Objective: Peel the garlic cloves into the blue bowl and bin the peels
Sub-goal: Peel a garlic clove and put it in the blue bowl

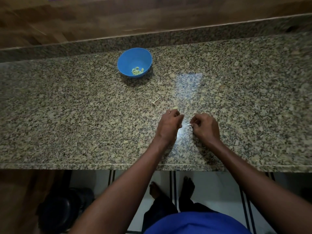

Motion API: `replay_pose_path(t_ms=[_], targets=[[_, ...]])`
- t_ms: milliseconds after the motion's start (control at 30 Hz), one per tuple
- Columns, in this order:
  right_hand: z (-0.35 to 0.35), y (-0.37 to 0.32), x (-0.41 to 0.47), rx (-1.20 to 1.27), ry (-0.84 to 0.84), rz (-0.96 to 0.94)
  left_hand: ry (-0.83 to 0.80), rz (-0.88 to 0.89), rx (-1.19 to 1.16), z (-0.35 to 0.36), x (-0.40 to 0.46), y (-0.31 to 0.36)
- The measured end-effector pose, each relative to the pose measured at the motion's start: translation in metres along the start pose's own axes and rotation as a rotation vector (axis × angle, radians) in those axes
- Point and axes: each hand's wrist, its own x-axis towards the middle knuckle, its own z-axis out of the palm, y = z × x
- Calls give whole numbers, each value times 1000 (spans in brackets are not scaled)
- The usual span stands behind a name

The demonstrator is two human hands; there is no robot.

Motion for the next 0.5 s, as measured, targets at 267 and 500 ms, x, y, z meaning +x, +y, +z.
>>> replay_pose_path(t_ms=[267, 500], targets=[[-2, -4, -5, -64, -9, -61, 58, -171, 30, -7, -48, -18], [-3, -2, -4, -16, 15, -79, 145, -469, -204, -34, -45, -35]])
